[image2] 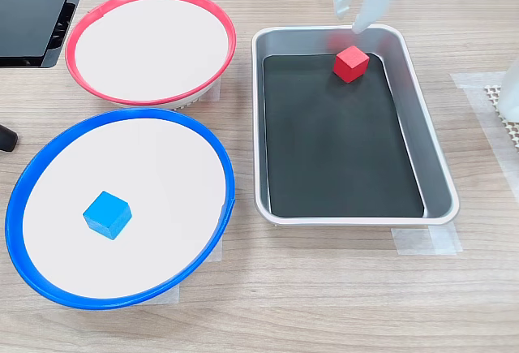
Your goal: Move two blocks tray to matching dishes
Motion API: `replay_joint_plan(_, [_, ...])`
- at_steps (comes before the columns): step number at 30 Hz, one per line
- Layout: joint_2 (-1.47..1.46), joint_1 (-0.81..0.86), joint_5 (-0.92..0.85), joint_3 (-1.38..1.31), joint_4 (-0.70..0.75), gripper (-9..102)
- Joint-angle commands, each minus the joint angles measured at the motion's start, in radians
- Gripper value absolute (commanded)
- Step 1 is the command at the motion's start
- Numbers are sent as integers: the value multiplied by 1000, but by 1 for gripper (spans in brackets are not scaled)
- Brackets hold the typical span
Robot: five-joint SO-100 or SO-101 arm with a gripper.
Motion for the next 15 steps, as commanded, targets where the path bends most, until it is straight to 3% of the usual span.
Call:
replay_joint_plan(1, [5,11,-31,23,-64,18])
replay_joint_plan(15, [-28,-9,-9,198,-261,18])
